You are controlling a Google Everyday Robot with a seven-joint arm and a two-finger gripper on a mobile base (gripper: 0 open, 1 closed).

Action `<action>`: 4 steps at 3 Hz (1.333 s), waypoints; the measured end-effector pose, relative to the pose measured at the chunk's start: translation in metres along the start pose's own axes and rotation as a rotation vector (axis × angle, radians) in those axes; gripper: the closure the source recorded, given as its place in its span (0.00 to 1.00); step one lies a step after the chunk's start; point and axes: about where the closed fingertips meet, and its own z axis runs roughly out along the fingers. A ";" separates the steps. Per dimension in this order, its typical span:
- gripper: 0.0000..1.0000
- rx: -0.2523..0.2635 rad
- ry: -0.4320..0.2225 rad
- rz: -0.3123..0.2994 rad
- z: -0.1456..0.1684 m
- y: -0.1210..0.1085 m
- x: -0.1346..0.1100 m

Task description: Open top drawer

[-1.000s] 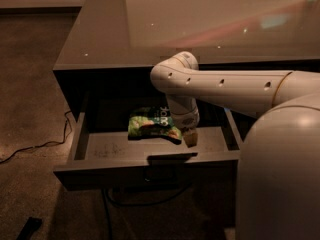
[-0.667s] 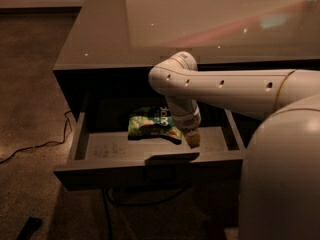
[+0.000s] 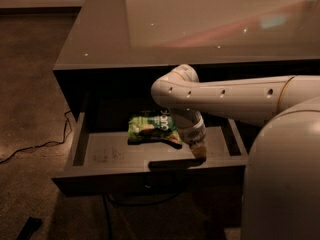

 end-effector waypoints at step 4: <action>0.58 -0.047 0.053 0.023 0.016 0.020 0.010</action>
Offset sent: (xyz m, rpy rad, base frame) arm -0.0301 -0.0210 0.0054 -0.1053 0.0244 -0.0270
